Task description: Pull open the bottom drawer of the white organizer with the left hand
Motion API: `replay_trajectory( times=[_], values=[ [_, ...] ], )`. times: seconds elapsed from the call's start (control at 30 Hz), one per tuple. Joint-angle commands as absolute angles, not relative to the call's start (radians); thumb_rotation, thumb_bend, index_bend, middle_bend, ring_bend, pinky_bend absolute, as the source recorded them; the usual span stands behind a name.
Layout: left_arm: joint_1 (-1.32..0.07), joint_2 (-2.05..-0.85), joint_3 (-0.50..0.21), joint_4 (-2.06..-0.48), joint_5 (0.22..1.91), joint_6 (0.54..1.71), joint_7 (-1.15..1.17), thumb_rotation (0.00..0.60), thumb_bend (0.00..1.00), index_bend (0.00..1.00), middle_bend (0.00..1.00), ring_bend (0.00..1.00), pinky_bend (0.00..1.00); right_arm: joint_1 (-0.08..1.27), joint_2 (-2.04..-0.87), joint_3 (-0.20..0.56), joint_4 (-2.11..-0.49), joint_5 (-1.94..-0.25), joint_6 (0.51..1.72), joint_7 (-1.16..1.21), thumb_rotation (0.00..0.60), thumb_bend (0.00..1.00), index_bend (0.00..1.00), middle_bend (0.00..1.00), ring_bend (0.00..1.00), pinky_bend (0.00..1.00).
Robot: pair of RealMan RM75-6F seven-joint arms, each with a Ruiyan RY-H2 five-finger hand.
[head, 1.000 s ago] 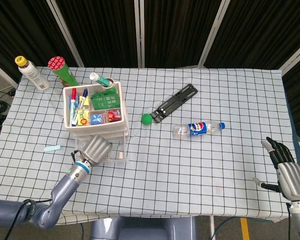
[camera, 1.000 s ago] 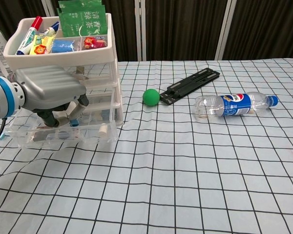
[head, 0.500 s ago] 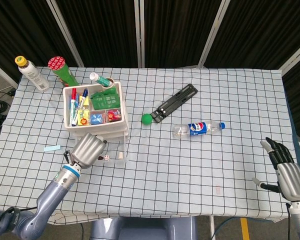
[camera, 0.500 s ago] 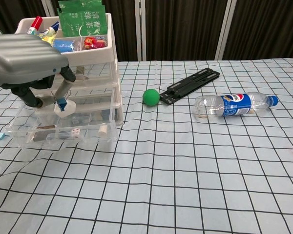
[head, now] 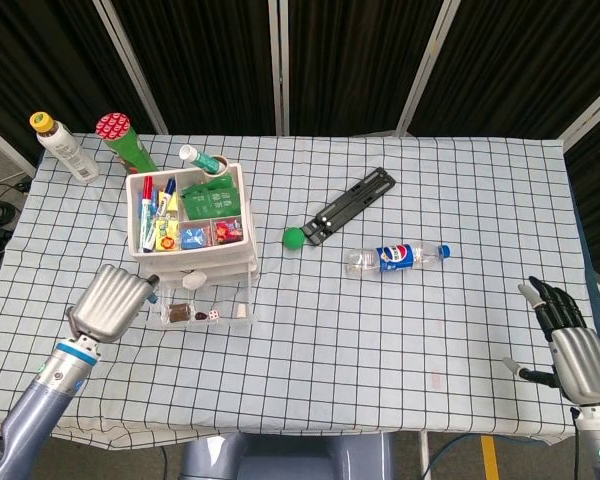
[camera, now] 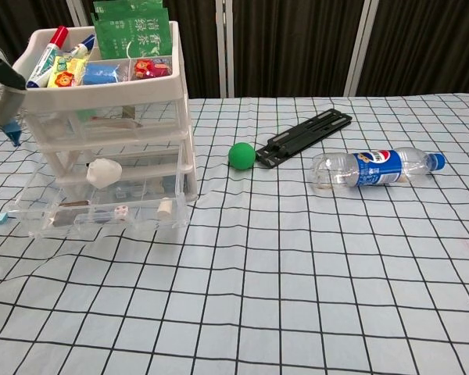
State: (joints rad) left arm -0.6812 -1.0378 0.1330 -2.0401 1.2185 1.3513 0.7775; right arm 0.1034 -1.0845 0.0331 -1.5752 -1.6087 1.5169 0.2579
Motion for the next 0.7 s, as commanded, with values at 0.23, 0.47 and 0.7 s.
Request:
replay_trajectory(
  times=[0.23,0.47,0.7],
  values=[
    [-0.565,-1.032,0.140,-1.754,1.245,1.306,0.513,0.600,0.49,0.60,1.00,0.92,0.84,0.105,-1.095,0.028,-1.579,-1.614,1.511,0.227,0.600,0.02,0.08,0.00,0.00,0.00],
    [-0.539,-1.133,0.103,-1.584,1.206,1.230,0.438,0.600,0.48,0.59,1.00,0.92,0.84,0.104,-1.094,0.031,-1.579,-1.611,1.513,0.231,0.600,0.02,0.08,0.00,0.00,0.00],
    [-0.529,-1.244,0.057,-1.462,1.178,1.195,0.423,0.600,0.47,0.55,1.00,0.92,0.84,0.104,-1.090,0.032,-1.579,-1.608,1.514,0.239,0.600,0.02,0.08,0.00,0.00,0.00]
  ],
)
